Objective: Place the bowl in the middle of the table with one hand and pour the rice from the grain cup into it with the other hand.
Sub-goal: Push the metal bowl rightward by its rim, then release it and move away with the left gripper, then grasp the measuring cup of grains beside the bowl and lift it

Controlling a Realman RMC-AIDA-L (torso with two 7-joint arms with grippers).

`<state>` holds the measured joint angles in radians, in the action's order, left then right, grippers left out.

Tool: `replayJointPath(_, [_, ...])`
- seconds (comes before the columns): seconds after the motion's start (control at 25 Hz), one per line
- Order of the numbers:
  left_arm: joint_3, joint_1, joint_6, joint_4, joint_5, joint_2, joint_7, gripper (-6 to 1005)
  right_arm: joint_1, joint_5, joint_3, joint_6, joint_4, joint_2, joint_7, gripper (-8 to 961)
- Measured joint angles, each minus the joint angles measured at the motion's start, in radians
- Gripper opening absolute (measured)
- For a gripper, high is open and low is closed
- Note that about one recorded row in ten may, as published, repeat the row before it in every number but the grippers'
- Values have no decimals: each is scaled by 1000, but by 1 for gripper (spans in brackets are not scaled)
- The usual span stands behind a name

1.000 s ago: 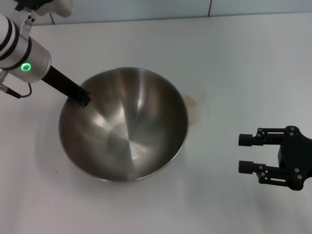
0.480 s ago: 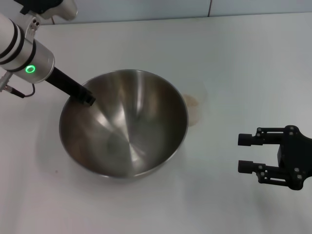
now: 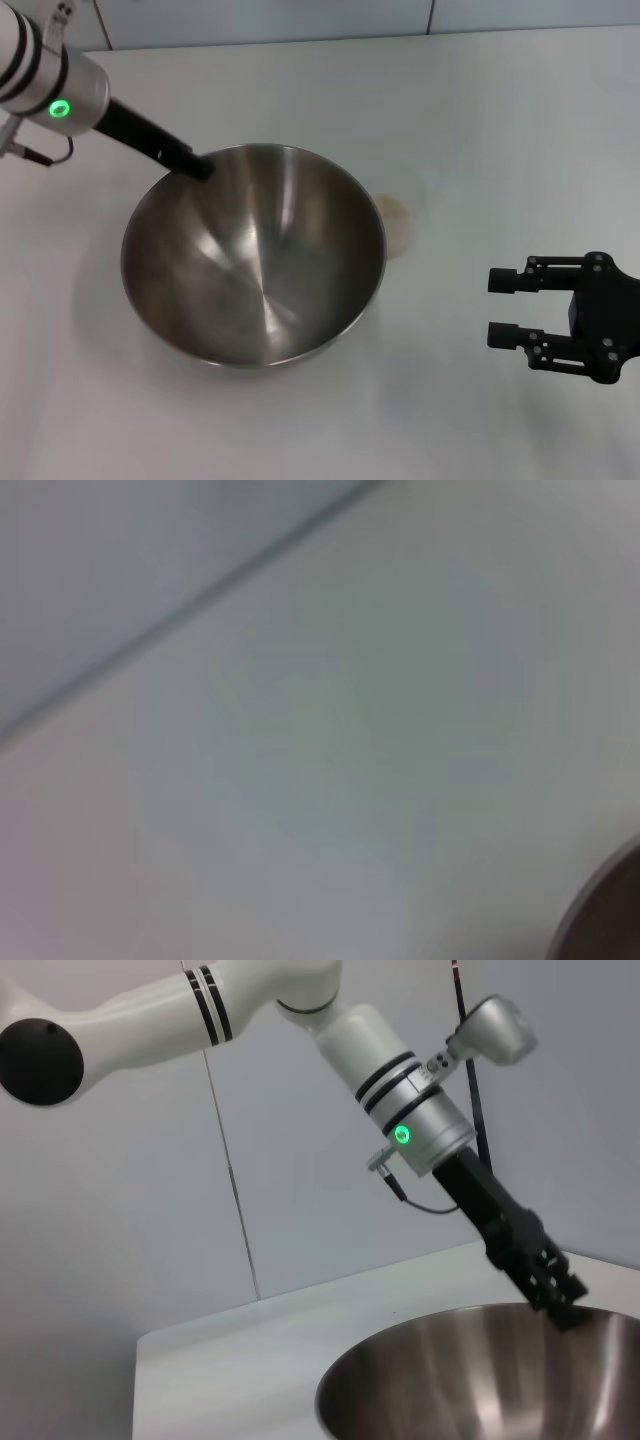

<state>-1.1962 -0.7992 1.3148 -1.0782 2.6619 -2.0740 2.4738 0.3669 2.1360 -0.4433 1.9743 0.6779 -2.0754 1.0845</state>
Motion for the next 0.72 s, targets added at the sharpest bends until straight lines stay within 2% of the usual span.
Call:
replayJointPath(0.16, [3,29,-27,-83,0,3,5,688,1,-1,0,-1,0,0,0,549])
replayJointPath(0.2, [4,49,-52,-136,-2,3,7,729,1,-2,0,-1,1,0,0,549])
replayJointPath(0.32, [-40,132,-163,-259,-36,0,11,752,2,-5,0,-2,4,0,0,549])
replayJointPath(0.36, [-40,132,-163,-259,-36,0,11,760,2,-8,0,-2,4,0,0,549])
replayJointPath(0.44, [-134,242,-321,-364,-74,3,3,775,2,-14,0,-2,6,0,0,549])
replayJointPath(0.52, [-183,292,-409,-407,-79,4,-7,790,1,-16,0,-2,8,0,0,549])
replayJointPath(0.56, [-234,343,-490,-440,-78,5,-22,798,1,-17,0,-2,9,0,0,549])
replayJointPath(0.72, [-340,443,-677,-482,-78,5,-55,813,2,-24,0,-2,9,0,0,549])
